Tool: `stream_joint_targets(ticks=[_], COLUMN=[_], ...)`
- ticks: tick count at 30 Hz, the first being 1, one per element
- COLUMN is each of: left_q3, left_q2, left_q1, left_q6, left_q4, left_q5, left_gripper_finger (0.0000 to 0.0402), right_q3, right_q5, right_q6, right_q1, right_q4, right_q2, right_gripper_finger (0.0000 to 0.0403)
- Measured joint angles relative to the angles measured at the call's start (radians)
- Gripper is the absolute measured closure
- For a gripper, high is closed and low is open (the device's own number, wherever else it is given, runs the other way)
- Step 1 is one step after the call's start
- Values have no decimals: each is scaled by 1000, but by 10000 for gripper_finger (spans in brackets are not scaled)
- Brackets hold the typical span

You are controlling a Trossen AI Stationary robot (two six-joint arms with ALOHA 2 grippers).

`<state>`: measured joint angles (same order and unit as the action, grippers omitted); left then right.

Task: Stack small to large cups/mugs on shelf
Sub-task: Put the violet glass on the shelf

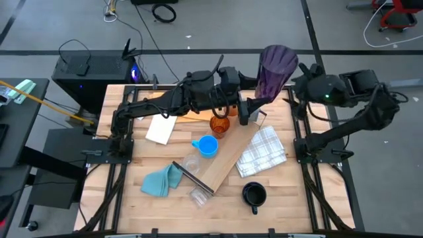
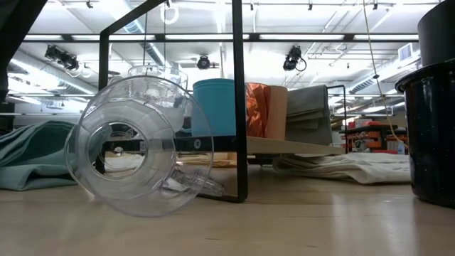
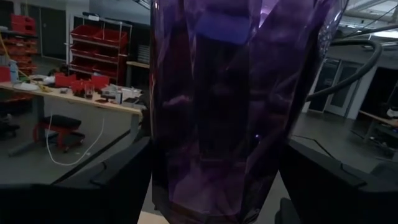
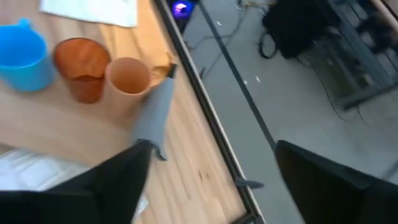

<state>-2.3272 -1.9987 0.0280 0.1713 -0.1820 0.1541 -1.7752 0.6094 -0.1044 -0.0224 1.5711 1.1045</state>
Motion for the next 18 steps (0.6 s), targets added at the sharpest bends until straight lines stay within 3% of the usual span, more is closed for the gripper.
stream_joint_targets(ticks=[3, 11, 18], left_q3=[0, 0, 1], left_q2=[0, 0, 22], left_q1=[1, 1, 17], left_q6=[-1, -26, -28], left_q4=[-12, -23, -83], left_q5=[0, -1, -3], left_gripper_finger=[81, 82, 82], right_q3=[0, -20, -205], right_q5=[20, 8, 0], right_q6=[-7, 19, 80], right_q1=[30, 24, 7], right_q4=[0, -57, -89], right_q2=[9, 32, 80], right_gripper_finger=[13, 68, 66])
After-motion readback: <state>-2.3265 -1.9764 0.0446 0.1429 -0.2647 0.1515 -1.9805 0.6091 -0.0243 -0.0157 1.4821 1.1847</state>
